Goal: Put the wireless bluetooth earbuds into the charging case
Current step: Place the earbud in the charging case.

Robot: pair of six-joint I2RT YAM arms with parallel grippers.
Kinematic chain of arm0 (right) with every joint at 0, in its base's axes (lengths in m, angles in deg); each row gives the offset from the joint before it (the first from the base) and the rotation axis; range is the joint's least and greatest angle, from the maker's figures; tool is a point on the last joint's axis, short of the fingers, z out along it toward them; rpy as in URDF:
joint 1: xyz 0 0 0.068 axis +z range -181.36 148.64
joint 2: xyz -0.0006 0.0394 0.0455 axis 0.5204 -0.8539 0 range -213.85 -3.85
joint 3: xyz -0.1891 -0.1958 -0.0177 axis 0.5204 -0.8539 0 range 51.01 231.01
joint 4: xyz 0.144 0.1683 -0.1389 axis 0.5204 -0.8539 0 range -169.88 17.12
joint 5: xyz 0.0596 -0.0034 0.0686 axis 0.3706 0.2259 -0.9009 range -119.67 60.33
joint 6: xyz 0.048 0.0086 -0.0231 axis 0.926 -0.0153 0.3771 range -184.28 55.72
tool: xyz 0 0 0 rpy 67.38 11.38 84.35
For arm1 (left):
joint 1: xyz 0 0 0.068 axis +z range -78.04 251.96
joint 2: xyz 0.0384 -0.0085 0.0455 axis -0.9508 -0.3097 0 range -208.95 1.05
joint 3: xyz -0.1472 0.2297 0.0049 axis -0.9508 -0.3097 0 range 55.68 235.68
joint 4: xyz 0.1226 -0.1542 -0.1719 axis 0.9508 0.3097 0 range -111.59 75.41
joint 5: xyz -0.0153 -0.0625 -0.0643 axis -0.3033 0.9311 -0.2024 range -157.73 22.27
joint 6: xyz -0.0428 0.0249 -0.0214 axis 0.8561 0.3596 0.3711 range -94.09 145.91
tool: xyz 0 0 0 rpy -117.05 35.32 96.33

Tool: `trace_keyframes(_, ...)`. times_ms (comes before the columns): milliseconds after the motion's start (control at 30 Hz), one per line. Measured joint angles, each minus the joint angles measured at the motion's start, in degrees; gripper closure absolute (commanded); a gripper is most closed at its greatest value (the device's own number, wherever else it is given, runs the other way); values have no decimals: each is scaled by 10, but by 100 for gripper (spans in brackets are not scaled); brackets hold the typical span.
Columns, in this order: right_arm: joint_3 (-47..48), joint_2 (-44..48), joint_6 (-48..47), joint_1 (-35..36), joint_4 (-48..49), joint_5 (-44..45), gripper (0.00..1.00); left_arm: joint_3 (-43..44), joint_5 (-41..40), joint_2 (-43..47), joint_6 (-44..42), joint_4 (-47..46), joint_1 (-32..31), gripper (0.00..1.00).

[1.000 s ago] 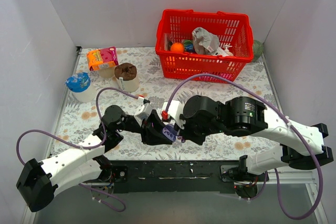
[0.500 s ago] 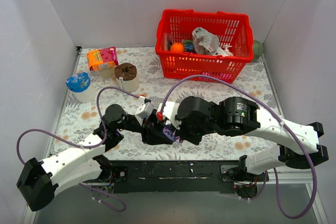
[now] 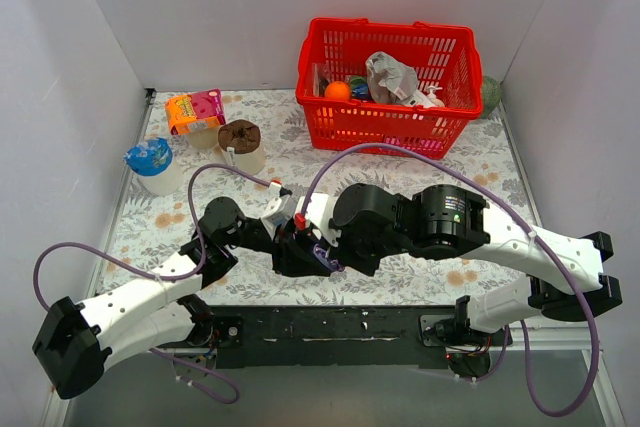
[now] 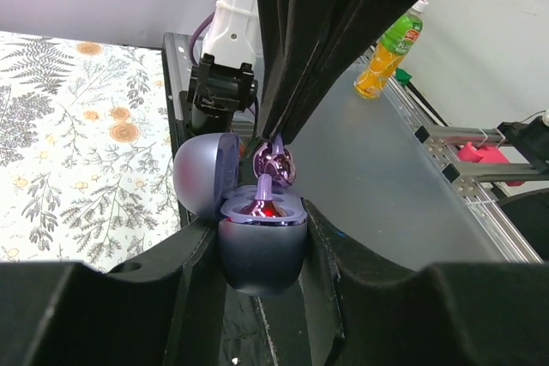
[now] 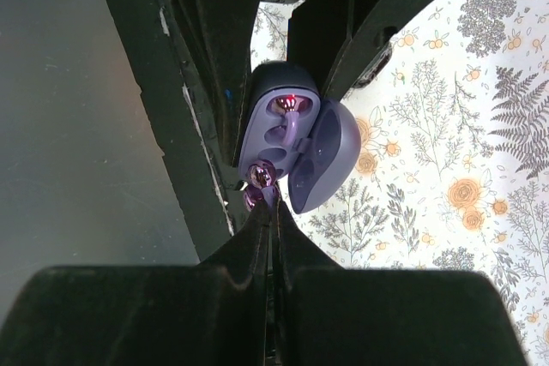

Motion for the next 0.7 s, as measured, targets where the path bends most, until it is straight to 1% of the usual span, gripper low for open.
trace_keyframes(700,-14,0,-2,0,14,2,99,0,-10,-7,0,-4,-13,100)
